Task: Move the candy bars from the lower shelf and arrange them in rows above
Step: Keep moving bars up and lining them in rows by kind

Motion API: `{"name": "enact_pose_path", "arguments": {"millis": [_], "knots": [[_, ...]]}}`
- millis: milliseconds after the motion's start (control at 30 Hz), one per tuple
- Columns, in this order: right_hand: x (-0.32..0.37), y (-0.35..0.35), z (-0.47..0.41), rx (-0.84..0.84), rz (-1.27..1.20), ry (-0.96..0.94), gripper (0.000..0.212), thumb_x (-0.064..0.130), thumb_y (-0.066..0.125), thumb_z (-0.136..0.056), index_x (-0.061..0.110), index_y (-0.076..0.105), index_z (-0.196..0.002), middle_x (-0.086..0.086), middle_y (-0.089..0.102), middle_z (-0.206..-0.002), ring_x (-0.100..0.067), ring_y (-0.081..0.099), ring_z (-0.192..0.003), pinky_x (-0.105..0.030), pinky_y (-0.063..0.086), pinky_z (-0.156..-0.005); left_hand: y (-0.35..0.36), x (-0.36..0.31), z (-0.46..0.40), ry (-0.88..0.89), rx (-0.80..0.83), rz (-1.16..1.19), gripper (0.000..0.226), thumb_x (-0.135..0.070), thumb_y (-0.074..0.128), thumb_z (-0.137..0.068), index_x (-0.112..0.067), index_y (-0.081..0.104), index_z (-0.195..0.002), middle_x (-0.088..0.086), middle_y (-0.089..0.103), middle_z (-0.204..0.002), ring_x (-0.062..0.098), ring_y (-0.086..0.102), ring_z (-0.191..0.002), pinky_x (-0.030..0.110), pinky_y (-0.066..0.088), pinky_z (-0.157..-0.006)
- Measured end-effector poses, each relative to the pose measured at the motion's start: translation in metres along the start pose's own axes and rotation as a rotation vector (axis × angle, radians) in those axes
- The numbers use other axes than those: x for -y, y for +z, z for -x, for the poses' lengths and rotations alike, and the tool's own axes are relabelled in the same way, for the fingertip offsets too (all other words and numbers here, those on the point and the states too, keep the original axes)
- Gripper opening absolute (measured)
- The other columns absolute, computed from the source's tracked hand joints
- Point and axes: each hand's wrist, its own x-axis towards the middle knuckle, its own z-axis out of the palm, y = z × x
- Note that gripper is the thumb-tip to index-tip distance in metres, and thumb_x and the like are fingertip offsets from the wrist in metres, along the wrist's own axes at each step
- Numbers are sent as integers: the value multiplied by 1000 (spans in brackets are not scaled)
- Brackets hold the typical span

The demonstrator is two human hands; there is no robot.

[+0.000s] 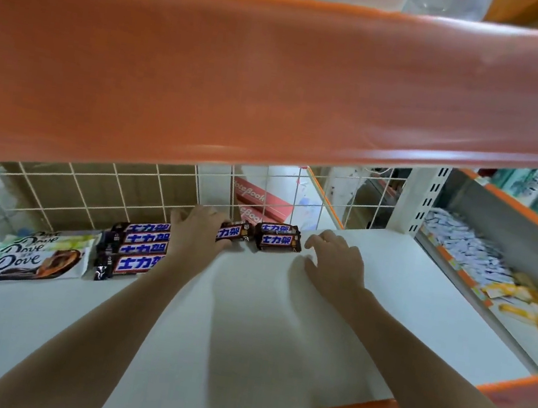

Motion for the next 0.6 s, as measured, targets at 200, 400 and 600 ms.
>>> {"name": "enact_pose_path", "arguments": {"millis": [200, 400, 600], "knots": [[16, 1, -7, -9, 7, -49, 31, 29, 49, -93, 23, 51, -122, 2, 49, -124, -19, 46, -116, -34, 36, -89, 5, 2, -2, -3, 30, -22, 37, -47, 58, -85, -33, 54, -119, -12, 56, -117, 13, 43, -115, 42, 28, -95], [23, -1, -8, -11, -12, -65, 30, 26, 50, -90, 21, 52, -119, 0, 50, -121, -21, 47, -112, -33, 35, -85, 0, -4, -2, 19, 28, -39, 42, -46, 61, -83, -30, 53, -121, -9, 57, -119, 14, 45, -115, 41, 28, -96], [27, -1, -5, -13, -15, -84, 29, 29, 50, -91, 20, 52, -119, 0, 51, -120, -21, 48, -112, -34, 37, -86, -6, -2, 3, 7, 31, -62, 42, -49, 59, -85, -31, 52, -122, -9, 55, -120, 14, 44, -116, 40, 29, -95]]}}
